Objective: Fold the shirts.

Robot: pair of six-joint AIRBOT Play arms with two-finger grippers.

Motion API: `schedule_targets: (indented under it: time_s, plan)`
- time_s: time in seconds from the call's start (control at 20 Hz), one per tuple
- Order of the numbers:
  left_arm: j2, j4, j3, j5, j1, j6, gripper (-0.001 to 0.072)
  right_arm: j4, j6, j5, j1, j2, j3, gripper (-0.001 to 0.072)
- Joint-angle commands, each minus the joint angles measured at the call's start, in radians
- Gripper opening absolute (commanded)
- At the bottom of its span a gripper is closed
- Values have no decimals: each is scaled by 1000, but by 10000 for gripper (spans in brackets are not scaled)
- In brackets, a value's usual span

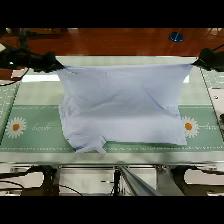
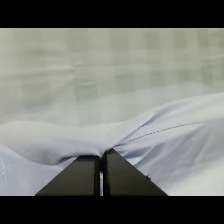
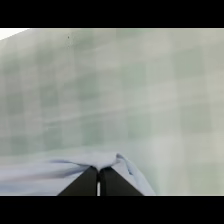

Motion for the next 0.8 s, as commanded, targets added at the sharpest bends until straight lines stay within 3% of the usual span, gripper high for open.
schedule_targets:
  time_s: [0.0, 0.2, 0.45, 0.6, 0.75]
  plan:
    - [-133, -3, 11, 143, -42, 15, 20, 29, -23, -89, 0, -109, 0, 29]
    - [-205, -18, 11, 295, -81, 75, 21, 155, -134, -150, 0, -188, 0, 30]
    - [-242, -22, 13, 482, -129, 172, 20, 162, -185, -204, 0, -227, 0, 30]
    - [-243, -21, 14, 444, -134, 175, 21, 157, -218, -159, -2, -215, 0, 30]
    - [-217, 47, 68, 258, -95, 174, 19, 107, -240, -64, -16, -149, 1, 30]
